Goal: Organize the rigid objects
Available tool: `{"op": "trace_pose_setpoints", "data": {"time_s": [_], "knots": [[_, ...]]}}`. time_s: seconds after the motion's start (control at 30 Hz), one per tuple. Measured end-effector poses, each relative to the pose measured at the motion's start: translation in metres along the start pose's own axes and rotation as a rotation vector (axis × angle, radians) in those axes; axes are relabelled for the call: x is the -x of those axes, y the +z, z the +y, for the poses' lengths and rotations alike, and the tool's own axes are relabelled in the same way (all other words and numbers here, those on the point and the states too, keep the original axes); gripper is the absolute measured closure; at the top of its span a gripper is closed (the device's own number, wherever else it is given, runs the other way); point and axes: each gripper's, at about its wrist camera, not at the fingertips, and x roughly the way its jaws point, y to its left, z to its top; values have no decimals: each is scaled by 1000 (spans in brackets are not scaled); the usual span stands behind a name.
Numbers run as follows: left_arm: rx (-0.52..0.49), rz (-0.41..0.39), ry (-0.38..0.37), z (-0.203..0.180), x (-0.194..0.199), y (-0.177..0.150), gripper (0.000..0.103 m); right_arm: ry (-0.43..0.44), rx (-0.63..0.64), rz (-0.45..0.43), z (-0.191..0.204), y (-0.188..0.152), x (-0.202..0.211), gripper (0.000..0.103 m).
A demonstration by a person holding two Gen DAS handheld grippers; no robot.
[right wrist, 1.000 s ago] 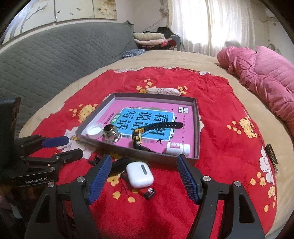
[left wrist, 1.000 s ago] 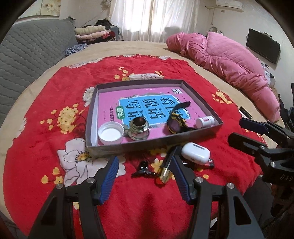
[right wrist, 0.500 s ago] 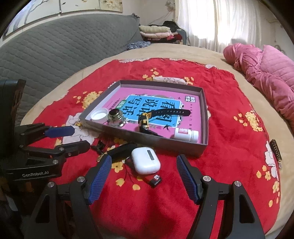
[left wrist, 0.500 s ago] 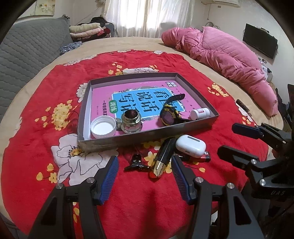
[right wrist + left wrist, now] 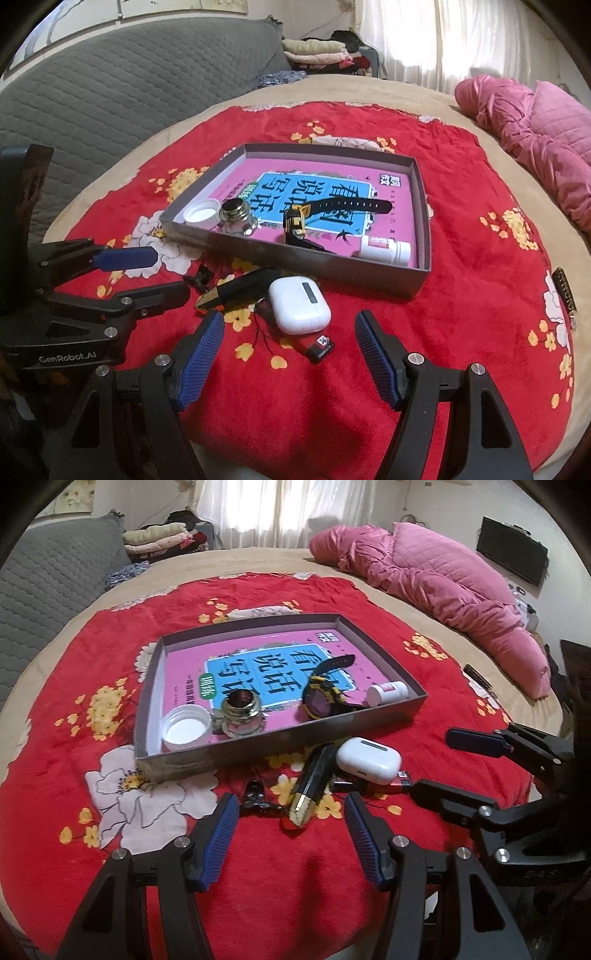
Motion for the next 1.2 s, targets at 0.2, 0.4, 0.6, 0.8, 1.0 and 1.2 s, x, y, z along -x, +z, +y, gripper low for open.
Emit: {"op": "trace_pose_setpoints", "data": {"time_s": [0.2,0.4,0.6,0.8,1.0,1.2], "knots": [[-14,22,-14,-3,-8,-3,44,-2,-11,20,-4,-3,-7,29],[-22,37,-21,-5,-15,-5,44,-8,-8,47,-7,-8,-16,29],[-16,33,-23,-6,-21,-4,44,-16,-10,57,-11,-9,-24,29],[-30,35,-25,-6,-29,-3,44,-16,-36,59,-18,-11,-28,29],[-64,51,-16,-8,-40,-2,47,-14,-51,61,-22,-13,-30,29],[-111,68,-6,-13,-52,2,61,-14,-56,59,-23,-12,-31,29]]}}
